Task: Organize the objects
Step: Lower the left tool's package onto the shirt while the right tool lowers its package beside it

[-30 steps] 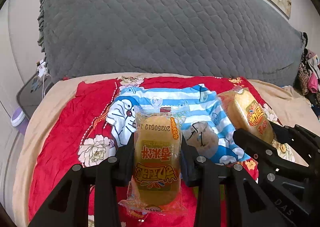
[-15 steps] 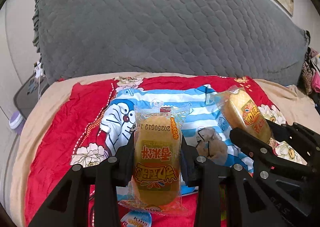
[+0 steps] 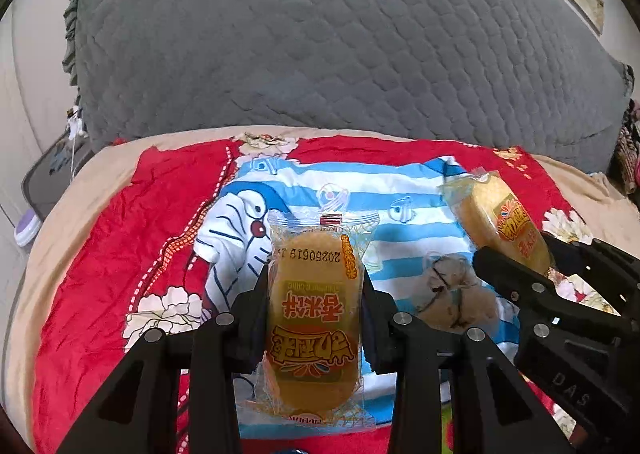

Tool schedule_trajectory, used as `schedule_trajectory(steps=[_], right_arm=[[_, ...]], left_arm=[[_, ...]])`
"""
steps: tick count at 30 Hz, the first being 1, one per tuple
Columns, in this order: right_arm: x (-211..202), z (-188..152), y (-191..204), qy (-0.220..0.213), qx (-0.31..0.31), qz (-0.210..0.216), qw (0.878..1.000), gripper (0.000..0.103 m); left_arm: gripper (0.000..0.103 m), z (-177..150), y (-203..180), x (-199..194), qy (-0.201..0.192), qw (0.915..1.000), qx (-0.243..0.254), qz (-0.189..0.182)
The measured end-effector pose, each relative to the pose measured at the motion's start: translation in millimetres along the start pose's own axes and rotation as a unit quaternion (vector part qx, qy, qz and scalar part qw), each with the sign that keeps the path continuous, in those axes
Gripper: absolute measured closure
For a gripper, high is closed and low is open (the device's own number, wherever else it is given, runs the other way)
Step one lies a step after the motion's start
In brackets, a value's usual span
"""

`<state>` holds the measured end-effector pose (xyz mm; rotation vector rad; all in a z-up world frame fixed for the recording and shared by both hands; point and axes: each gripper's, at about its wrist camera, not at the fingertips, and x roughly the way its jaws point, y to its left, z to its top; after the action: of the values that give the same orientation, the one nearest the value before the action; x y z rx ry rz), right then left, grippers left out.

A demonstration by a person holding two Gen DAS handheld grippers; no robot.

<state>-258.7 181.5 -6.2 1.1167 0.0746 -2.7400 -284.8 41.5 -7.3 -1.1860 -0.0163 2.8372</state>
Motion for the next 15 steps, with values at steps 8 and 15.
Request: schedule_trajectory(steps=[8,15], right_arm=[[31,-2,-1,0.018,0.004,0.007,1.000,0.059],[60,-3,-3,0.039,0.019,0.010,0.999,0.059]], left_arm=[[0.065,-1,5,29,0.009,0.9999,-0.005,-0.003],[0.065,-5,4,54,0.022,0.9997,-0.012,-0.005]])
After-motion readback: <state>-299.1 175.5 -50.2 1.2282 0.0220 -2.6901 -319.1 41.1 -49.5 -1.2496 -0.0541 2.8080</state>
